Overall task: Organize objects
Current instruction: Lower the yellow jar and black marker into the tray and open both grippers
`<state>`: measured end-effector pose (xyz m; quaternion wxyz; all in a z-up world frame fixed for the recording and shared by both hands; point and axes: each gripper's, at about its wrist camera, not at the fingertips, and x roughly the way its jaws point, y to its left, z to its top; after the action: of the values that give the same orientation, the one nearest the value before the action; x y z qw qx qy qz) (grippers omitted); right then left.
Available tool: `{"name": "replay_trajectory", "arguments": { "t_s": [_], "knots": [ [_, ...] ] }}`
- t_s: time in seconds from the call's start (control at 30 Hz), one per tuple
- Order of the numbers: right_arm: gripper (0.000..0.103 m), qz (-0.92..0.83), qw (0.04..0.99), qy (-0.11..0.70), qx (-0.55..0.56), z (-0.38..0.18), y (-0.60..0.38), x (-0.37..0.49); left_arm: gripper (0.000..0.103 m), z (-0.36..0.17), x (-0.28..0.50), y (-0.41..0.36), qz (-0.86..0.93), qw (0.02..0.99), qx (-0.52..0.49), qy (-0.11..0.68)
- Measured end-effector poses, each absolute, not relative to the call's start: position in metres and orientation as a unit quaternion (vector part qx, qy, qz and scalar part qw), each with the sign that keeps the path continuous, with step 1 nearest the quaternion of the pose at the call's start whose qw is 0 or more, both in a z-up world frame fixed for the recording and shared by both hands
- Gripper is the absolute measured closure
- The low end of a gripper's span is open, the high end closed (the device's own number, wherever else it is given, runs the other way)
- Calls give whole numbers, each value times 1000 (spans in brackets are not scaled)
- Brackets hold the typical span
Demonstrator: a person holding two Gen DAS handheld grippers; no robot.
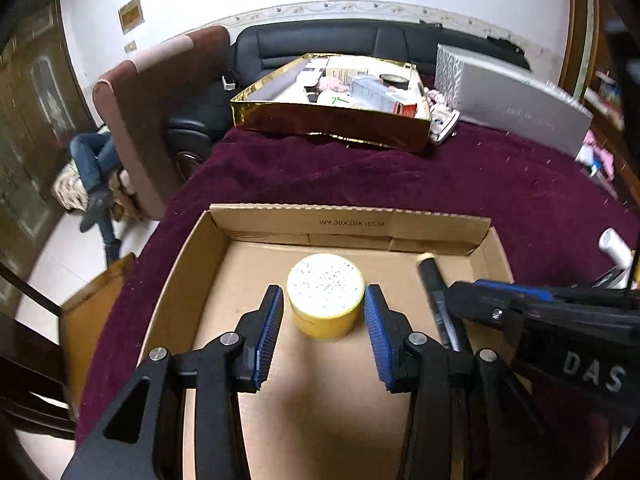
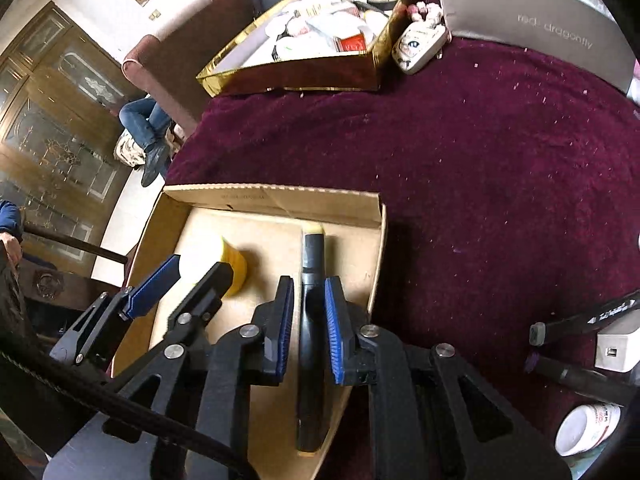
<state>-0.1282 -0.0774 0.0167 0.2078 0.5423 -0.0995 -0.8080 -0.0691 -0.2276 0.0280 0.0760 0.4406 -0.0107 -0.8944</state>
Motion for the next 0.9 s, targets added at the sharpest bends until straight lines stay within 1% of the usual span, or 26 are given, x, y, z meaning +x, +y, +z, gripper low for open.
{"name": "replay_trajectory", "arguments": {
  "t_s": [0.07,0.1,0.13,0.27,0.33,0.37,0.4,0.43,0.5,0.77,0.9],
  "knots": [
    [80,-813,211,-99,533,22,-77,-124,59,28,-67,-222,-893,82,441,-29],
    [71,-817,211,-97,528,24,-78,-124,58,29,-67,-221,-894,83,438,-33],
    [64,-824,208,-92,518,29,-77,-121,58,31,-65,-219,-895,83,436,-39],
    [60,-853,207,-68,475,54,-67,-103,58,47,-51,-213,-902,88,420,-51],
    [50,-865,202,-66,455,67,-58,-90,57,57,-43,-211,-906,91,410,-51],
    [48,-871,198,-68,445,74,-52,-83,56,63,-37,-210,-909,94,403,-51],
    [46,-875,196,-70,437,79,-47,-76,52,69,-31,-209,-912,96,396,-51],
    [45,-877,196,-71,433,82,-43,-72,45,75,-24,-208,-915,96,388,-50],
    [45,-879,196,-71,428,87,-34,-59,41,88,-7,-206,-925,93,366,-43],
    [45,-875,184,-75,441,89,1,-13,40,108,36,-199,-930,41,366,18],
    [45,-878,163,-7,450,130,5,24,40,108,59,-192,-932,32,361,24]
  ]
}}
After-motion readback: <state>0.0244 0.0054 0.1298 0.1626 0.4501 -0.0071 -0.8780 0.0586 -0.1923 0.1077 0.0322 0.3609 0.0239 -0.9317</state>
